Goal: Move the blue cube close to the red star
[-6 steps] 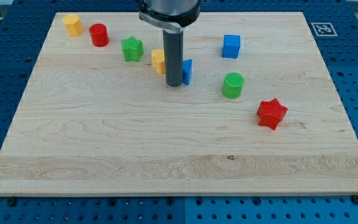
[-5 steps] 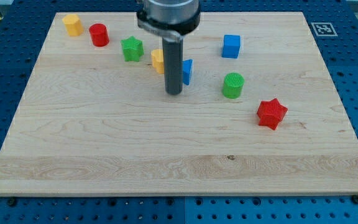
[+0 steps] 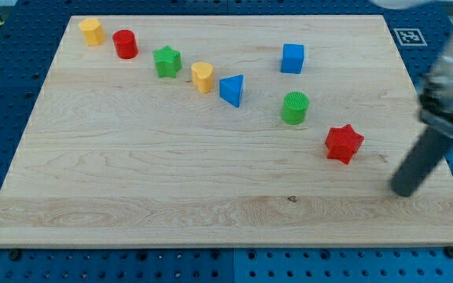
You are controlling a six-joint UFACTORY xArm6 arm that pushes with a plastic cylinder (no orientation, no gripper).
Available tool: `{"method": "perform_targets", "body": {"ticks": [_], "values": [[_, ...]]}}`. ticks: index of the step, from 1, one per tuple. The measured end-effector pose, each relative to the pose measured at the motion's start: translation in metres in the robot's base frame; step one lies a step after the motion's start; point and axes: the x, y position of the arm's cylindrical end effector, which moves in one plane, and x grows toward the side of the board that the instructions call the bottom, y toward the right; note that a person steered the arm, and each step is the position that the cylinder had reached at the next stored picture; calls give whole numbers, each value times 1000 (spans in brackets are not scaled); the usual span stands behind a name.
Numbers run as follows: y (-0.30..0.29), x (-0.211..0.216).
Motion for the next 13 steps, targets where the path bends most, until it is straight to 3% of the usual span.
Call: {"method": "perform_targets", "body": {"ticks": [1, 2, 3, 6, 9, 11, 13], "values": [[30, -57], [24, -146], [-37, -180], [-131, -154], [-88, -128], [-133, -128], [-75, -132]]}}
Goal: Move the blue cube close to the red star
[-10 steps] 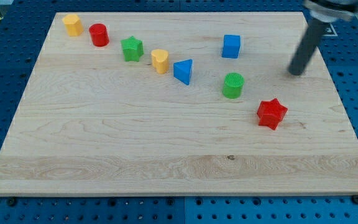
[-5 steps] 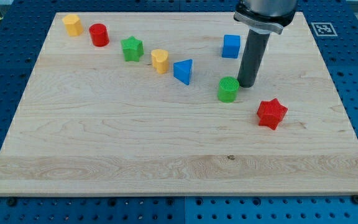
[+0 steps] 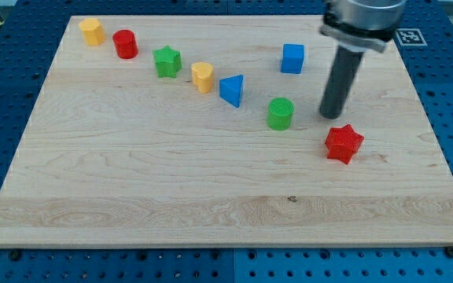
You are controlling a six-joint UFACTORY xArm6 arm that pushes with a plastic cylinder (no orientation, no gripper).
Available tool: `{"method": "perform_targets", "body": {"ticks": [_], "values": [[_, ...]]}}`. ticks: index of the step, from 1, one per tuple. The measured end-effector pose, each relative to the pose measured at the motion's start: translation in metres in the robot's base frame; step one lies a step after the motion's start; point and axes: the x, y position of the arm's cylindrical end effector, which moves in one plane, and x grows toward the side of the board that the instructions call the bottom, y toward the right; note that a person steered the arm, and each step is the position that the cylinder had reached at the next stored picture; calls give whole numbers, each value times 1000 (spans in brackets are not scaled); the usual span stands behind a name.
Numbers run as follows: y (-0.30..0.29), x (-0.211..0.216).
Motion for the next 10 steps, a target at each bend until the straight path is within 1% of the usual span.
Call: {"method": "perform_targets", "body": {"ticks": [1, 2, 3, 4, 6, 7, 8, 9, 10], "values": [[57, -46], [64, -117], [24, -199], [-25, -224], [-49, -154], [-73, -147], [-85, -137], [-71, -100], [-32, -88]]}}
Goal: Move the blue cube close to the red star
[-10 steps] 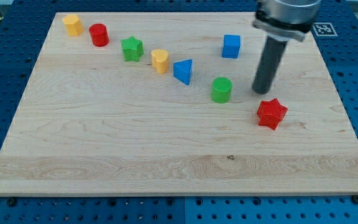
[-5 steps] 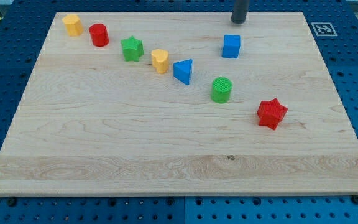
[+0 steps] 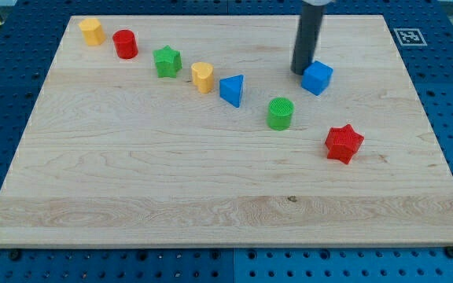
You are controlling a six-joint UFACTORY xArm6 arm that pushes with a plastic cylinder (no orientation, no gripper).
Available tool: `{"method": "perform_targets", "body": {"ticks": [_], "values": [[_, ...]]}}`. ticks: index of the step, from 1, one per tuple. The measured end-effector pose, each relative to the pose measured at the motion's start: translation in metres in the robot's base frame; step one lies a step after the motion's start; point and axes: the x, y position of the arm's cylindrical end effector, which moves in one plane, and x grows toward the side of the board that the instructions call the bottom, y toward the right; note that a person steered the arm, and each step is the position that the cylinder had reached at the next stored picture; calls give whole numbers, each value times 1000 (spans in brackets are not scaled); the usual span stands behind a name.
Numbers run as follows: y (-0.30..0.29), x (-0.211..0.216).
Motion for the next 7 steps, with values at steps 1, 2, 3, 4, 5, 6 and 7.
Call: {"method": "perform_targets", "body": {"ticks": [1, 2, 3, 4, 5, 6, 7], "values": [[32, 3], [26, 6], [25, 9], [32, 26], [42, 51], [42, 65], [29, 37]]}}
